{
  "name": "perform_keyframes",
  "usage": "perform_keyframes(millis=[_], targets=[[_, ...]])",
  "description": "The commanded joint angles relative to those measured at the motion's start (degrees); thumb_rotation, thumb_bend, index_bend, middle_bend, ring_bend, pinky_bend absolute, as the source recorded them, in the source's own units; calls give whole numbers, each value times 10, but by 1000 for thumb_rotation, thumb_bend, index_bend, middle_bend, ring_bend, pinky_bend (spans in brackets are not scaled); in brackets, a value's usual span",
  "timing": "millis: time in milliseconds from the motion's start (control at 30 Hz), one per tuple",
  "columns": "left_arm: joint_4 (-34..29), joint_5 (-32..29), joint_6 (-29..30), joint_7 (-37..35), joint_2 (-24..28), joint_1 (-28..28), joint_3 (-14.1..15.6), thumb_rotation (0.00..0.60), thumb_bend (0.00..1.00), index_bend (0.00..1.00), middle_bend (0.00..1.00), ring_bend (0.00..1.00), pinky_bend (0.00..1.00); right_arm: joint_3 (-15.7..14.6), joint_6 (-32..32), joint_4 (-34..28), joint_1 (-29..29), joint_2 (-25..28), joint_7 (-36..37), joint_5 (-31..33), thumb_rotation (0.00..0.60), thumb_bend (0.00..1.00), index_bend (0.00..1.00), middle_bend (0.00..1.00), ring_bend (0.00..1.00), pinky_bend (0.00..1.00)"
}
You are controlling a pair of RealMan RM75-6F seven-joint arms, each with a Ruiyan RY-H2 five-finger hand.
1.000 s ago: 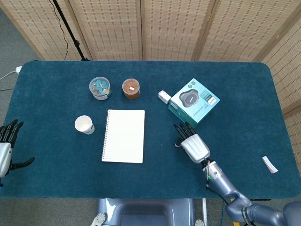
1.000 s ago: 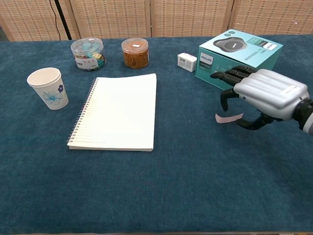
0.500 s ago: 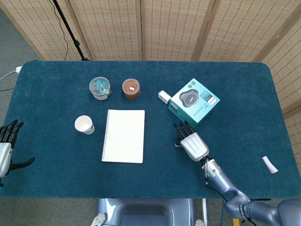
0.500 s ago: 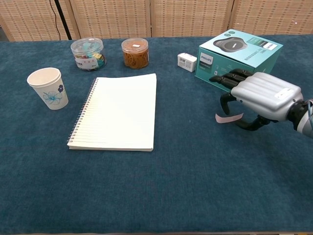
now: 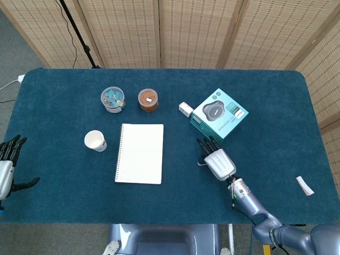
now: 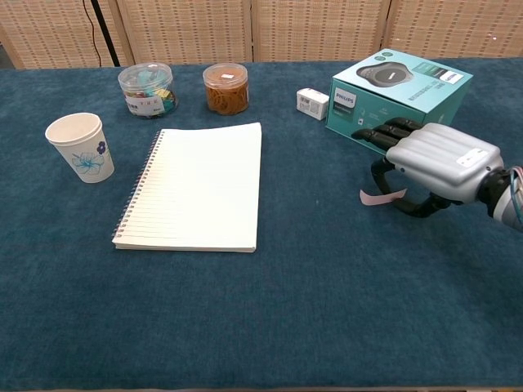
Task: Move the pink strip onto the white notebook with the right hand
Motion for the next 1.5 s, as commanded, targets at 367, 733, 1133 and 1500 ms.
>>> perform_keyframes(millis=[367,733,1133,1500], targets=[[-1,2,1,-1,0,1,1,600,0,0,0,0,0,-2,12,-10,2,4,-1,-5,600,491,544,0,0,0],[0,7,4,-11,4,3,3,600,0,0,0,0,0,-2,10,-20,5,4,-11,-1,600,494,552,0,0,0],[0,4,1,-9,3,1,2,600,0,0,0,0,0,6,26,-25,9,6,1,-4,600,502,560,0,0,0],[-1,9,5,-19,7,4,4,600,0,0,0,0,0,27,16,-61,30,4,-17,4,600,508,565,0,0,0]])
